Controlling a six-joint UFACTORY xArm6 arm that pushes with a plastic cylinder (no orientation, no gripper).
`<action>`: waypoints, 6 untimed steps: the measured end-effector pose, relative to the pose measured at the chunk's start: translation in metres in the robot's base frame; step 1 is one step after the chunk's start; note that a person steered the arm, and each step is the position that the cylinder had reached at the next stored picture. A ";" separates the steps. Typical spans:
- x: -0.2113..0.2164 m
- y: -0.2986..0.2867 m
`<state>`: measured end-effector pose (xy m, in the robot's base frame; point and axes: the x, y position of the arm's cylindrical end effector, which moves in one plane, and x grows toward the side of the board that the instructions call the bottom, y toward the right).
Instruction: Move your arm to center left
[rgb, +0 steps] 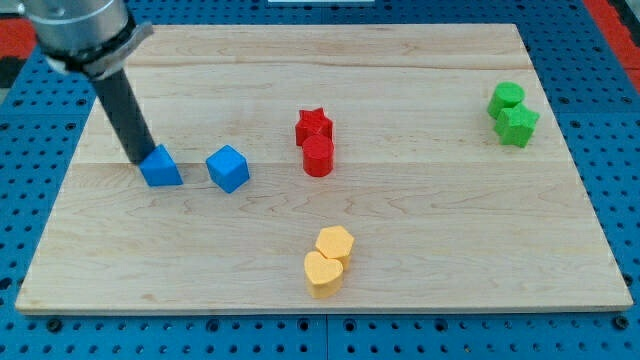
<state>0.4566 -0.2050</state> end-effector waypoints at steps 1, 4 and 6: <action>0.039 -0.003; 0.046 -0.060; -0.016 -0.047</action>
